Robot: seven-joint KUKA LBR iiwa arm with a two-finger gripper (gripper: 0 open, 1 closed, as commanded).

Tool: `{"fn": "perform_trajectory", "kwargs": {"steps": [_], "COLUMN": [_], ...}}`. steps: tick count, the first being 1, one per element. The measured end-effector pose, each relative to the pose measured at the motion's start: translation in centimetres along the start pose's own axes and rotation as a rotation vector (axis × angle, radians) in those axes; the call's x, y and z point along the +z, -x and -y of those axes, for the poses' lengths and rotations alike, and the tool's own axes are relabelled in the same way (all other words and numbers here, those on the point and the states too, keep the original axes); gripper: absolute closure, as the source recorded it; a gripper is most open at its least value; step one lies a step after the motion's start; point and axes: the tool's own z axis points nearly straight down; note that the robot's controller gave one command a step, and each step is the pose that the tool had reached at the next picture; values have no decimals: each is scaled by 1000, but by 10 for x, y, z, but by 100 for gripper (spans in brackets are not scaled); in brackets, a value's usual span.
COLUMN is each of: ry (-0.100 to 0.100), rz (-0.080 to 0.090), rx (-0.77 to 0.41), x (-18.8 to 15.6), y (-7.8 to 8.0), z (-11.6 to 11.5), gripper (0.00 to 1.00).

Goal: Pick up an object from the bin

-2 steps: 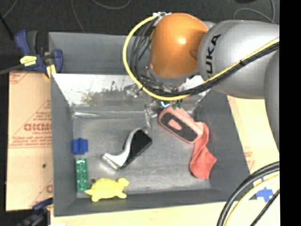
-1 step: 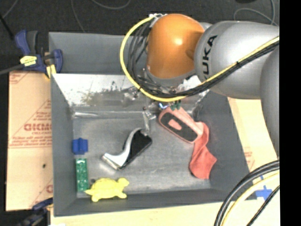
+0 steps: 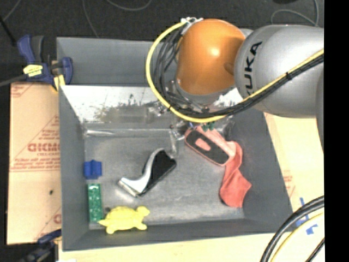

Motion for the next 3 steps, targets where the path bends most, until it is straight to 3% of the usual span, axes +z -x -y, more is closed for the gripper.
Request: {"fn": "perform_trajectory", "kwargs": {"steps": [1,2,3], "ry": [6,4,4], "rz": [-20,-11,-12], "rx": [-127,-202,-72], "x": [53,73,86], "y": [-7,-18,-20], "z": [-5,-11,-10], "gripper": [0,0,0]}}
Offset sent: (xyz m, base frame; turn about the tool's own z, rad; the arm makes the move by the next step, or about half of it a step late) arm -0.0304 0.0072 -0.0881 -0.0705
